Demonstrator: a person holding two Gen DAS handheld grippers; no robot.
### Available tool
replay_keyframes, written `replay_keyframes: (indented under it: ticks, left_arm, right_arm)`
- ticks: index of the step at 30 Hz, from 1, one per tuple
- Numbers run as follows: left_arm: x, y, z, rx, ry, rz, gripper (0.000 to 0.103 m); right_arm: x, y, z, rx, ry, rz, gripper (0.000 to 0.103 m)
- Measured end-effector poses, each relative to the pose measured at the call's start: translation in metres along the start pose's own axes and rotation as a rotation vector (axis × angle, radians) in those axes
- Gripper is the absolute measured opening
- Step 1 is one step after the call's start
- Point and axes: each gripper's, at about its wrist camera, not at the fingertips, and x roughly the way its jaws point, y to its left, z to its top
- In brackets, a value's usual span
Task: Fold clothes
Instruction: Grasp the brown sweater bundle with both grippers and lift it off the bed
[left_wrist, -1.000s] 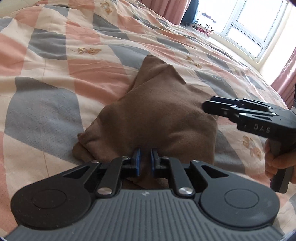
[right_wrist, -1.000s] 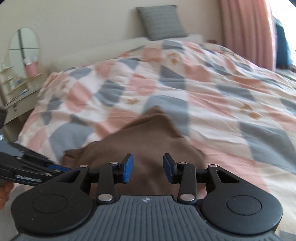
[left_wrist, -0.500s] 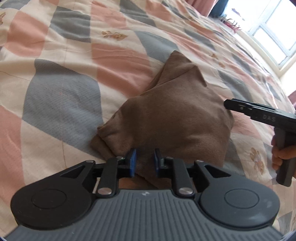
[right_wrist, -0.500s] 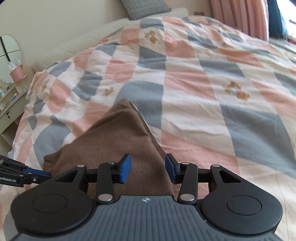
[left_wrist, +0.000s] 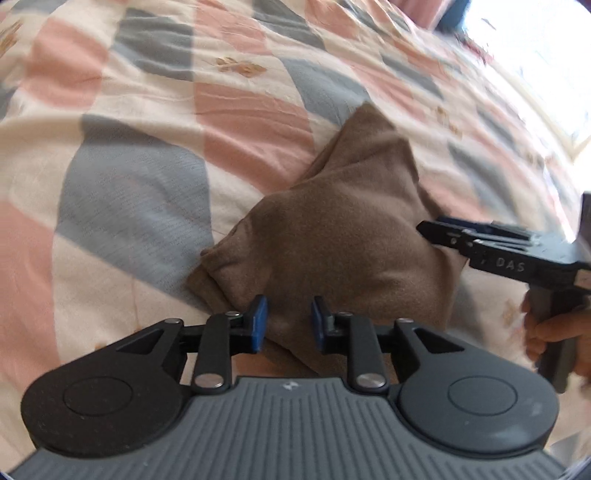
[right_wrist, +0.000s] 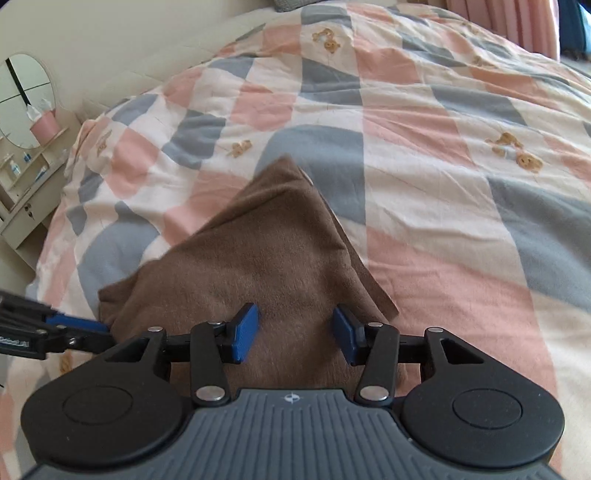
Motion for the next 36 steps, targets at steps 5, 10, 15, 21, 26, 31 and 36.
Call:
replay_keyframes:
  ticks: [5,10,15,21,26,31,36]
  left_arm:
    - [-0.008,0.045,-0.02,-0.397,0.031,-0.205,0.055]
    - [0.026,0.077,-0.044,-0.724,0.037,-0.341,0.06]
    - [0.044,0.08,-0.047,-0.795,-0.026,-0.4,0.056]
    - [0.046,0.072,-0.041,-0.731,-0.048,-0.384,0.024]
    - [0.051,0.076,-0.042,-0.748,-0.032,-0.395,0.029]
    - [0.058,0.086,-0.044,-0.777,-0.014,-0.445,0.027]
    - [0.044,0.091,-0.034,-0.709,-0.011,-0.459,0.014]
  right_arm:
    - [0.001,0.0,0.005,-0.039,0.032,0.01,0.051]
    - [0.003,-0.004,0.006,-0.007,0.033,0.034,0.052]
    - [-0.002,-0.022,0.018,0.053,0.034,0.12,0.056]
    - [0.012,-0.092,0.06,0.178,0.097,0.259,0.081]
    - [0.068,-0.121,0.071,0.227,0.359,0.464,0.081]
    - [0.109,-0.117,0.071,0.261,0.513,0.619,0.074]
    - [0.114,-0.095,0.064,0.263,0.564,0.693,0.042]
